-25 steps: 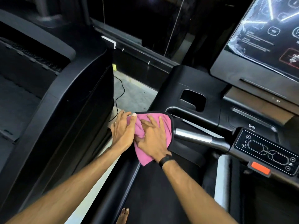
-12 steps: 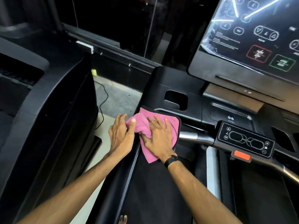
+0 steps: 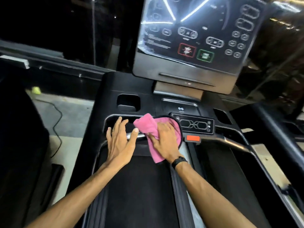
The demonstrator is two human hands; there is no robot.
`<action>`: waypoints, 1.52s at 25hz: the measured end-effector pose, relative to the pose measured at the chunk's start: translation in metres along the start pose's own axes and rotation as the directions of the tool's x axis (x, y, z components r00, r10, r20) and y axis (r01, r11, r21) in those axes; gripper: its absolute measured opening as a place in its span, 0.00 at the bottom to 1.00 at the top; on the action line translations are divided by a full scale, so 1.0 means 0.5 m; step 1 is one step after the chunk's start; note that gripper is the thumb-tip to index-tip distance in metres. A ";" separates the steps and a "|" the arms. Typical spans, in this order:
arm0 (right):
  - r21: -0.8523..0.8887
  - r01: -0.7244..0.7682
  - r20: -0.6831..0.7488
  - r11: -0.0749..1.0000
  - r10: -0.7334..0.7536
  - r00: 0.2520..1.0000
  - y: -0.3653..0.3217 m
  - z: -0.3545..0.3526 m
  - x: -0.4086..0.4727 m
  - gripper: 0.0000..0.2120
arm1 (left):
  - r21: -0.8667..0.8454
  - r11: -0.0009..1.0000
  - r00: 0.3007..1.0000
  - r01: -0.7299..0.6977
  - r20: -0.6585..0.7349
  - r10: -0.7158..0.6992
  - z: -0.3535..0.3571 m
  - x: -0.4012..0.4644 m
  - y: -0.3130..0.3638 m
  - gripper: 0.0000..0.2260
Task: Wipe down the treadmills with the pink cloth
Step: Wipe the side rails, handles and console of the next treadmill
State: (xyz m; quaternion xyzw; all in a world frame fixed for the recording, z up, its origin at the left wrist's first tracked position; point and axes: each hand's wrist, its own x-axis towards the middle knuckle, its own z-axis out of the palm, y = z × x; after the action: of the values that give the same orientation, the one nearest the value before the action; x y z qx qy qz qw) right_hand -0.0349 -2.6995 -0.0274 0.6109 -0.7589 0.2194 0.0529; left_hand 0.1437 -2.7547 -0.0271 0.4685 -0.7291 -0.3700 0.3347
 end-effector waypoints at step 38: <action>-0.230 -0.607 -0.005 0.761 0.623 0.782 0.893 -0.279 -0.335 0.33 | 0.309 0.783 0.805 -0.539 0.462 0.372 0.758 -0.025 0.442 0.26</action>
State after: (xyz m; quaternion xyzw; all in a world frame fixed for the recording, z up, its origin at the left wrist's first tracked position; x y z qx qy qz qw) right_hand -0.4436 -2.4223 -0.0802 0.3259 -0.9379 0.1176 0.0176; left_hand -0.2646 -2.5942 -0.0304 0.2557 -0.9345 -0.1902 0.1588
